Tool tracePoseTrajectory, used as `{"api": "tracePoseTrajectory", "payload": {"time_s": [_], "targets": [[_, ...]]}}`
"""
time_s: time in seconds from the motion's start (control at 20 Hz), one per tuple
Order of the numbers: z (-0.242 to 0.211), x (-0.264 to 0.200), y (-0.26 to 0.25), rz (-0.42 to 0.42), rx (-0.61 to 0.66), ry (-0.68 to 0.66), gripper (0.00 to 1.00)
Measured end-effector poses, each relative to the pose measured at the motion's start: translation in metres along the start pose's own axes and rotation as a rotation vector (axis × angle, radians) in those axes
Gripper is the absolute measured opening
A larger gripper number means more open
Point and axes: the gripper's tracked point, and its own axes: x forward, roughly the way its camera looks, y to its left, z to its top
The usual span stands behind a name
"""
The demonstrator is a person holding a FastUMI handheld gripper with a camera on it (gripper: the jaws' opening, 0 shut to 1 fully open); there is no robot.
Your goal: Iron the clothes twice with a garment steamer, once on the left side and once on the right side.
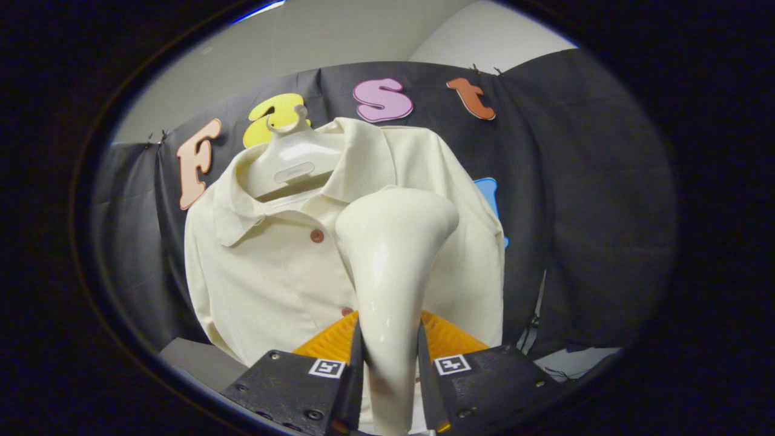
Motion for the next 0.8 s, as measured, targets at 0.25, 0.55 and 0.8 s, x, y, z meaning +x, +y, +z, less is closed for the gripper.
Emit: {"api": "tracePoseTrajectory", "payload": {"time_s": [0.25, 0.55, 0.8], "targets": [[-0.048, -0.001, -0.016, 0.022, -0.038, 0.092, 0.40], [-0.100, -0.001, -0.018, 0.118, 0.065, 0.148, 0.39], [-0.140, -0.006, -0.029, 0.136, 0.044, 0.201, 0.40]]}}
